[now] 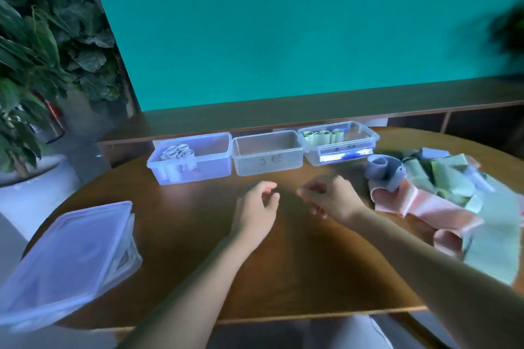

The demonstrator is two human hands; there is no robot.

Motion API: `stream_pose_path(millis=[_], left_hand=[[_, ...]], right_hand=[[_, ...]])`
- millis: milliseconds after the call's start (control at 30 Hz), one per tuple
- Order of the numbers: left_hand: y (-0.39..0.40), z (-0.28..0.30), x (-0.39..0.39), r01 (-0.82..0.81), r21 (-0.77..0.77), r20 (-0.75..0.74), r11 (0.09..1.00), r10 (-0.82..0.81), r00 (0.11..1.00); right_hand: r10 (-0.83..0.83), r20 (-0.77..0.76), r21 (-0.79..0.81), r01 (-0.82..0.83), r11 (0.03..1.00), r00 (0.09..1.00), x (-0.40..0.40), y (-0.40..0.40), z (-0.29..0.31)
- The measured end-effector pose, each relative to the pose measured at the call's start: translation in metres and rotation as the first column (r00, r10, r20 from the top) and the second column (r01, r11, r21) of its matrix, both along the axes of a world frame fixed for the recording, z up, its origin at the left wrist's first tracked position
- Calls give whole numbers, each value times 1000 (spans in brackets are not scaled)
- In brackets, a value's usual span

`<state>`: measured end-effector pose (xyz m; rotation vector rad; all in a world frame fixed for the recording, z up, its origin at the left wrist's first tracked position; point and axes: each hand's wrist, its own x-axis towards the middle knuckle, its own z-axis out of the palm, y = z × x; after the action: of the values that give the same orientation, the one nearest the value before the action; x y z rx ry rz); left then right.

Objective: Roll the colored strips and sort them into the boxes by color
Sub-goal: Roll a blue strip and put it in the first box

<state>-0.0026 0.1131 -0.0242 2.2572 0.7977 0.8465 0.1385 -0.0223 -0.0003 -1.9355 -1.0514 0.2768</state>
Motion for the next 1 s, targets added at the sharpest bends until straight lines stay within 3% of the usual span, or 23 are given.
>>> stream_pose_path(millis=[200,533,700,800,900,1000], left_hand=[[-47,-6,45,80,-106,89,991,-71,994],[-81,0,128,280,-169,124,945,-261,957],[-86,1,167,388,-155,200,909,-356,913],[-82,3,187,452,-64,170,890,-437,883],[-77,-2,205,416,16,129,909,-414,901],[-72,-3,205,349,-48,125,936,-341,932]], right_hand=[[-166,-19,117,167,979,986,12,-57,-25],[-376,-279,327,456,828,884,34,-82,-32],[-393,-363,380,519,765,845,48,-83,-35],[-384,-386,395,527,753,839,50,-82,-36],[-380,-381,389,518,762,843,52,-79,-39],[-374,-380,383,512,769,846,51,-77,-38]])
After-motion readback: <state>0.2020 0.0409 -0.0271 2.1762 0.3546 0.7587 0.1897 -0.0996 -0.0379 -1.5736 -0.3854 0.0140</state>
